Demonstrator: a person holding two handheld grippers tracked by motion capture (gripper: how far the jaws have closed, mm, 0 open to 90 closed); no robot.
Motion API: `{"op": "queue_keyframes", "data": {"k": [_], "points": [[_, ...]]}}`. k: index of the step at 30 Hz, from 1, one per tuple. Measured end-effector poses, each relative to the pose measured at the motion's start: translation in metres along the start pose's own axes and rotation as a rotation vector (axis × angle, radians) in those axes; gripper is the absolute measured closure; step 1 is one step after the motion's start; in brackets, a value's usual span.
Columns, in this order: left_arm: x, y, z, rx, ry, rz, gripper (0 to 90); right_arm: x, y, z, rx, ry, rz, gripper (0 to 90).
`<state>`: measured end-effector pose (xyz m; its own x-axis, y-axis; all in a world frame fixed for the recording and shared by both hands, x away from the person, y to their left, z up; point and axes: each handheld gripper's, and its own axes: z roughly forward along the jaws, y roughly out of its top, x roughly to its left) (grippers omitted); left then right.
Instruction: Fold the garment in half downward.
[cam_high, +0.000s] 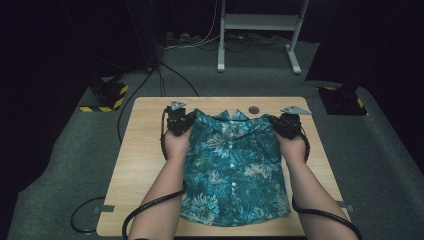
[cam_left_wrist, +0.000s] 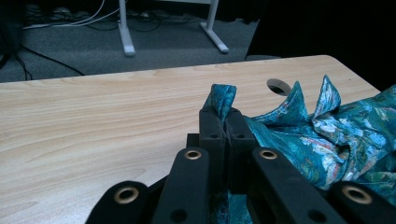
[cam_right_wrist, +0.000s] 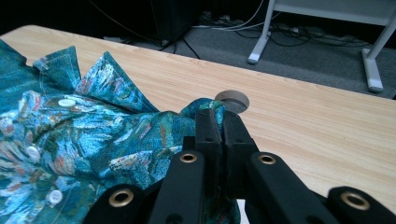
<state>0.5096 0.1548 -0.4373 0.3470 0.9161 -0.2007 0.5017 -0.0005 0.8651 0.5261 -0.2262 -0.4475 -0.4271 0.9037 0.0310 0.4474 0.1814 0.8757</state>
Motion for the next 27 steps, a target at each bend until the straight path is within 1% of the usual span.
{"op": "queue_keyframes", "data": {"k": [1, 3, 4, 7, 8, 10, 12, 14, 17, 20, 22, 23, 27], "points": [[-0.001, -0.001, -0.002, -0.004, -0.002, -0.001, 88.4, 0.001, -0.001, -0.002, -0.004, 0.004, 0.008, 87.3], [-0.004, -0.004, -0.006, -0.009, -0.006, 0.004, 88.3, 0.004, -0.004, -0.006, -0.012, 0.009, 0.005, 87.2], [-0.005, -0.006, -0.008, -0.007, -0.003, 0.013, 88.3, 0.005, -0.005, -0.008, -0.014, 0.012, 0.004, 87.2], [-0.008, -0.014, -0.013, -0.006, -0.014, 0.008, 88.4, 0.011, -0.012, -0.014, -0.024, 0.021, 0.006, 87.2], [-0.008, -0.018, -0.015, -0.001, -0.011, 0.01, 88.4, 0.012, -0.014, -0.016, -0.025, 0.024, 0.01, 87.2], [-0.008, -0.024, -0.019, -0.001, -0.012, -0.005, 88.4, 0.016, -0.019, -0.021, -0.027, 0.033, 0.013, 87.2], [-0.009, -0.03, -0.023, 0.003, -0.012, -0.007, 88.4, 0.021, -0.023, -0.027, -0.031, 0.042, 0.013, 87.3], [-0.011, -0.035, -0.028, -0.008, -0.021, -0.019, 88.4, 0.024, -0.027, -0.032, -0.036, 0.046, 0.004, 87.3], [-0.014, -0.043, -0.033, -0.011, -0.03, -0.017, 88.4, 0.029, -0.032, -0.041, -0.042, 0.053, -0.003, 87.3], [-0.015, -0.05, -0.04, -0.018, -0.041, -0.029, 88.4, 0.031, -0.037, -0.048, -0.043, 0.06, -0.001, 87.3], [-0.017, -0.053, -0.044, -0.021, -0.043, -0.024, 88.4, 0.033, -0.042, -0.054, -0.048, 0.064, -0.001, 87.3], [-0.018, -0.055, -0.046, -0.018, -0.042, -0.014, 88.4, 0.034, -0.044, -0.056, -0.048, 0.067, 0.001, 87.3], [-0.02, -0.066, -0.053, -0.013, -0.046, -0.01, 88.3, 0.037, -0.054, -0.064, -0.054, 0.082, 0.006, 87.3]]}}
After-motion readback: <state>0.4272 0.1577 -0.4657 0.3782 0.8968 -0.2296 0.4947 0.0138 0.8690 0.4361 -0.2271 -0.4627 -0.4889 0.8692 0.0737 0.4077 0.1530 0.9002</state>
